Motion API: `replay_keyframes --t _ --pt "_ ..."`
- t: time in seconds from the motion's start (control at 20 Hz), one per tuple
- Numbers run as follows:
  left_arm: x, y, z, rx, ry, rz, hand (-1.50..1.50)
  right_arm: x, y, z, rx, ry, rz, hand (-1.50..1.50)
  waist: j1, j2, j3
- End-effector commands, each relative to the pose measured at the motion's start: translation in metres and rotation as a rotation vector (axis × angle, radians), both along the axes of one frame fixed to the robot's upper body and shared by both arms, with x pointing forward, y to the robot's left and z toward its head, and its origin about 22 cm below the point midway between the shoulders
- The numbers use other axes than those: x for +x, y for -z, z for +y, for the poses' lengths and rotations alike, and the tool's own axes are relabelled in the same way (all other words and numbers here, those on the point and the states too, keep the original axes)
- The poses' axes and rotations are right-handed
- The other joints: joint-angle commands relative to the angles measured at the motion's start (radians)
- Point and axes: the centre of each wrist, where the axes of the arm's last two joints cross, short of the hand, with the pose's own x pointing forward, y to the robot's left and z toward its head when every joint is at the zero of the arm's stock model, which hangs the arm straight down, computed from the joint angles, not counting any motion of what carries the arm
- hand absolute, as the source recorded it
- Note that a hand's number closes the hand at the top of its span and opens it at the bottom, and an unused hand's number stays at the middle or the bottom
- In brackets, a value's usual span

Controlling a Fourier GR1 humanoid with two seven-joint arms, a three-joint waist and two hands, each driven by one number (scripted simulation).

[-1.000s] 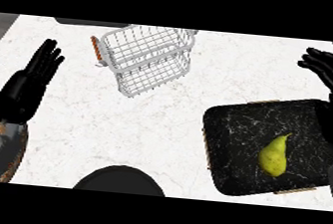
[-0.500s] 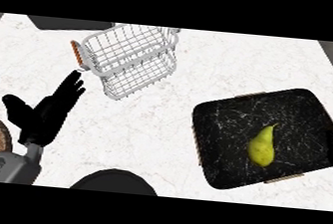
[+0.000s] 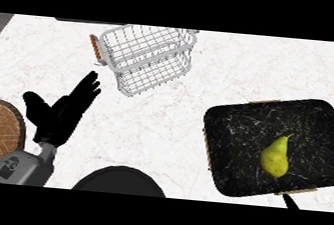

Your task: Pick the pear from the tray and place it in the tiered basket

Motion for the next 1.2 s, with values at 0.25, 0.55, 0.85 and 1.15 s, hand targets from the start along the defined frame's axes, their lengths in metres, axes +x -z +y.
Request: replay_keyframes --t 0.25,0.55,0.85,1.15 --pt "0.009 -0.014 -0.014 0.005 0.044 -0.023 0.00 -0.057 -0.005 0.005 -0.024 0.220 0.333 -1.50 0.040 0.032 -0.007" --pt "0.006 -0.014 -0.026 0.009 0.083 -0.023 0.00 -0.038 -0.027 0.026 0.060 0.231 0.416 -1.50 0.082 0.031 -0.003" --pt "0.009 -0.013 -0.040 0.006 0.083 -0.012 0.00 -0.017 -0.038 0.036 0.063 0.322 0.585 -1.50 0.083 0.028 -0.001" --pt "0.016 -0.013 -0.032 -0.001 0.083 0.007 0.00 0.031 -0.060 0.061 0.095 0.392 0.702 -1.50 0.087 0.020 0.001"
